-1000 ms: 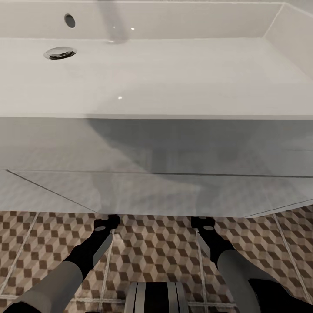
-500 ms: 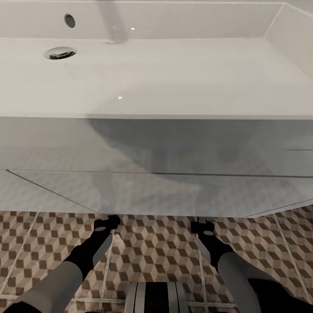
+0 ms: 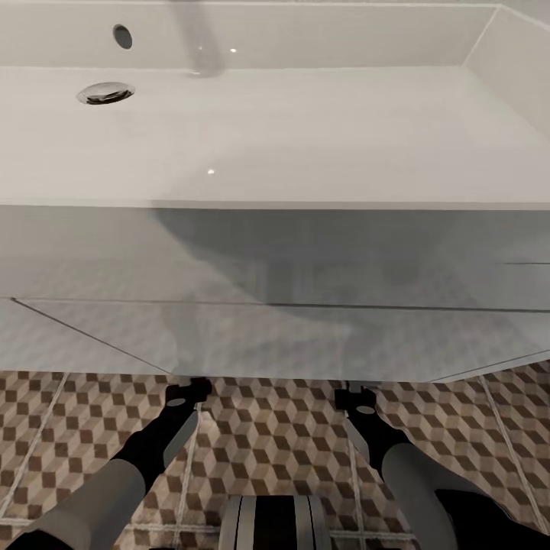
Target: Take the four mousetraps from the cabinet in the bathroom and place them on the bathroom floor. Make sure all four end up on the same floor surface, and ensure that at least two of them are either under or directly next to the same bathroom sink.
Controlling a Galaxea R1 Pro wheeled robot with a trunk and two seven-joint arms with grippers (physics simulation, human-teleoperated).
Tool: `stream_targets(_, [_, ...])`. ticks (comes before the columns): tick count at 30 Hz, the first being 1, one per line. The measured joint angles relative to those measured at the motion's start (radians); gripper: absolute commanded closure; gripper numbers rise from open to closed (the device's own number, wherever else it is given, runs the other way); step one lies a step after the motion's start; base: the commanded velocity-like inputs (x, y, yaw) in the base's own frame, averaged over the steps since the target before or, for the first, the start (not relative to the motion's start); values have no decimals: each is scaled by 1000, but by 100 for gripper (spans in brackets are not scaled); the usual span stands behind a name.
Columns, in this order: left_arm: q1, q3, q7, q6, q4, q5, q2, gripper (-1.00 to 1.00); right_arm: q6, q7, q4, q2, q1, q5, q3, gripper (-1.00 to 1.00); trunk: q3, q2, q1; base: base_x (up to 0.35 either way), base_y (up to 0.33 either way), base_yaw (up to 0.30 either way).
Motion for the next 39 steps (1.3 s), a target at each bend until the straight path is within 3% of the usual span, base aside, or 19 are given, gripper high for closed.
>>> stream_targets(2, [0, -1, 0, 0, 0, -1, -5, 100, 0, -1, -2, 0, 0, 0, 0, 100, 0, 0, 0, 0, 0, 0])
stream_targets(9, [0, -7, 1, 0, 1, -11, -57, 100, -1, -1, -11, -3, 0, 0, 0, 100, 0, 0, 0, 0, 0, 0])
stream_targets(19, [0, -4, 3, -25, -1, -27, -68, 100, -23, -1, -15, 2, 0, 0, 0, 100, 0, 0, 0, 0, 0, 0])
stream_targets(32, [0, 2, 2, -60, -1, -26, -31, 100, -40, -1, -15, 5, 0, 1, 2, 100, 0, 0, 0, 0, 0, 0])
stream_targets(39, [0, 4, -6, -59, 0, -28, 17, 100, -39, -1, -15, 0, 0, 2, 3, 100, 0, 0, 0, 0, 0, 0])
